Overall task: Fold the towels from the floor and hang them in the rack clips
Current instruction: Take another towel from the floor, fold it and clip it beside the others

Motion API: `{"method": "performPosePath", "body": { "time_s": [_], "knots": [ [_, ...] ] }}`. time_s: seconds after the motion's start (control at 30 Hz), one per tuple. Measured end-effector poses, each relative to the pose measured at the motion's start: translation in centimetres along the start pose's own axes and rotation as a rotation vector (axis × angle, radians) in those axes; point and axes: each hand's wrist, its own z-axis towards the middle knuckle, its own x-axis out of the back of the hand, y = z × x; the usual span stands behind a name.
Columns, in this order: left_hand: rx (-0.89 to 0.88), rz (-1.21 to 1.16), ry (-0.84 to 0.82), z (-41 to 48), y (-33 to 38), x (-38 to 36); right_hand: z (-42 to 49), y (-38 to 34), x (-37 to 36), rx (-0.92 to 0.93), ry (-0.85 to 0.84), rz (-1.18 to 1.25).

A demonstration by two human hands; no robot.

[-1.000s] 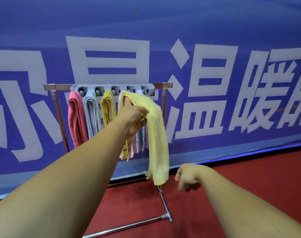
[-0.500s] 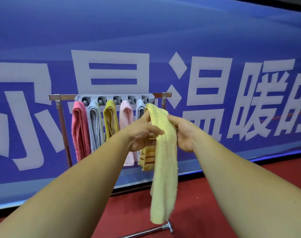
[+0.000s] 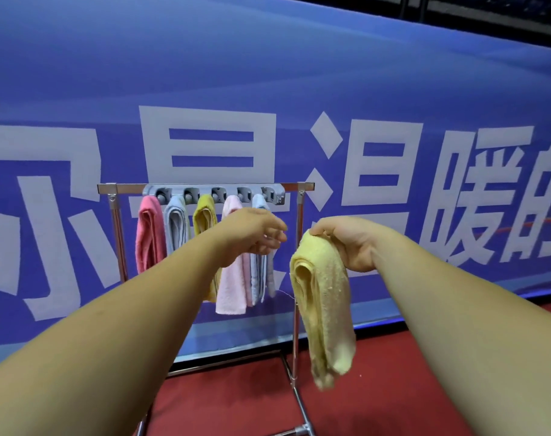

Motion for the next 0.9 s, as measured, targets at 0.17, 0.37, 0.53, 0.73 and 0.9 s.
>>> {"method": "performPosePath", "body": {
  "time_s": [0.17,0.37,0.53,0.73,0.9],
  "knots": [
    [0.001,-0.014,-0.089,3.6,1.2,-3.2,1.1,-2.3,2.0,0.018,-0.057,-0.084],
    [0.031,-0.109,-0.408,6.8,1.1,-5.3,3.1,-3.1,4.9,0.027,-0.104,-0.129],
    [0.014,-0.383,-0.218,10.3,0.9,-6.2,5.7,-1.9,7.2,0.094,-0.127,-0.089],
    [0.017,-0.189,-0.196,14.7,-0.7,-6.7,10.0,-1.6,9.0,0.238,0.015,0.015],
    [-0.015,-0.293,-0.062,18.7,-1.5,-6.2,14.0,-1.1,9.4,0.294,0.094,0.003]
  ]
}}
